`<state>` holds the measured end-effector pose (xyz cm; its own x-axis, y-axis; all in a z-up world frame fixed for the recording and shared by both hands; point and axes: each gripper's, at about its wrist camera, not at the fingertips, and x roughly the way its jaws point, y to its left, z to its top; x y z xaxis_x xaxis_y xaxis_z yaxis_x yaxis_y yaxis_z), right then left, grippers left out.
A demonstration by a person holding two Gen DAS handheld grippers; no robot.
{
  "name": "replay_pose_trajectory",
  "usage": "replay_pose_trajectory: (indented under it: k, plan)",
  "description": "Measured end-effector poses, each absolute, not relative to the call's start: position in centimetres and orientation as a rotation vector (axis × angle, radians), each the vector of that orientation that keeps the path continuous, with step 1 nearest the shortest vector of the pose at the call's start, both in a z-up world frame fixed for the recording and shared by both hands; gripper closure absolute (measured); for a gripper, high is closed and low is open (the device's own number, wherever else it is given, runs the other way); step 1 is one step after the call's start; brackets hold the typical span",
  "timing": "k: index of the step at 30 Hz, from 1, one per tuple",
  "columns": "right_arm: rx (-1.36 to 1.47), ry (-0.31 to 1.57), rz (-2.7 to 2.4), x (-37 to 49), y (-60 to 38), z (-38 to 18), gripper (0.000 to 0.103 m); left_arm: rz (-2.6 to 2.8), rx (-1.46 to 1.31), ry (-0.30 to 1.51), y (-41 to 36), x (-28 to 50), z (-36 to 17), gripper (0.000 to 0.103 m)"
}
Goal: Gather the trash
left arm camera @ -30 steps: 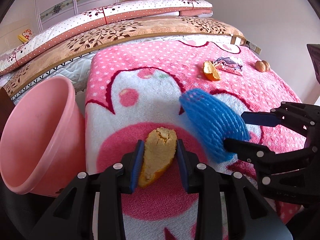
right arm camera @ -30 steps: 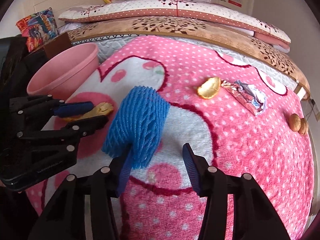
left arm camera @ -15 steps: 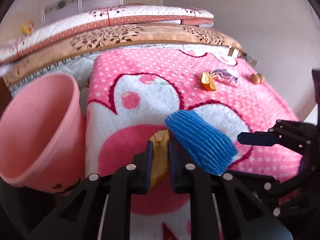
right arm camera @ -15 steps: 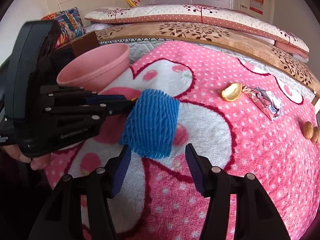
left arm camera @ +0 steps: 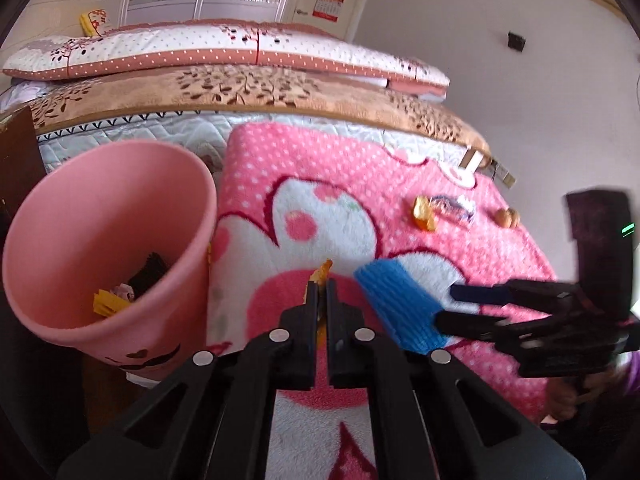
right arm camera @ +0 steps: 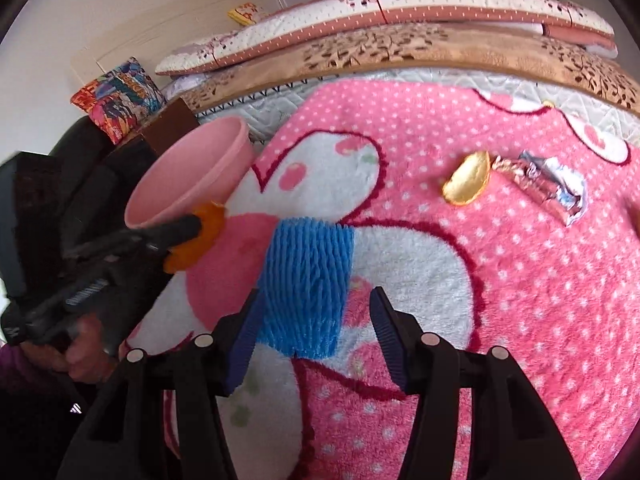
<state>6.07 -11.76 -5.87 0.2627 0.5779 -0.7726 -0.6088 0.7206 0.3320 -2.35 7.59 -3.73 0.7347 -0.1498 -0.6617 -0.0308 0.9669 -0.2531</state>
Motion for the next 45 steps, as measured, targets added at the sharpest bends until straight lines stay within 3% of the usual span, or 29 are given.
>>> replay_pose_trajectory:
  k: [2, 5, 7, 11, 27, 39, 44, 45]
  plan:
    - [-0.042, 1.047, 0.800, 6.4, -11.3, -6.3, 0.061, -0.065, -0.269, 0.718, 8.0, -2.7, -2.8, 0.100]
    - [-0.063, 1.061, 0.798, 6.4, -10.8, -6.7, 0.086, -0.062, -0.292, 0.689, 8.6, -2.8, -2.0, 0.100]
    - [-0.072, 1.061, 0.804, 6.2, -10.6, -6.7, 0.095, -0.051, -0.302, 0.667, 9.2, -3.0, -1.4, 0.100]
    - [-0.065, 1.007, 0.840, 5.5, -10.5, -5.5, 0.097, -0.004, -0.284, 0.620, 10.8, -3.3, 0.0, 0.100]
    - [-0.142, 0.913, 1.003, 7.2, 0.8, 1.6, 0.097, 0.165, -0.366, 0.536, 18.4, -4.8, 1.2, 0.100]
    - [-0.202, 0.930, 1.003, 7.8, 9.1, -0.2, 0.096, 0.249, -0.420, 0.557, 21.4, -5.0, -0.2, 0.100]
    - [-0.172, 0.942, 1.013, 7.8, 9.7, -0.7, 0.071, 0.264, -0.445, 0.582, 22.0, -4.7, -0.9, 0.098]
    - [-0.170, 0.937, 1.018, 7.7, 9.6, -0.7, 0.067, 0.260, -0.453, 0.585, 22.2, -4.7, -1.0, 0.090]
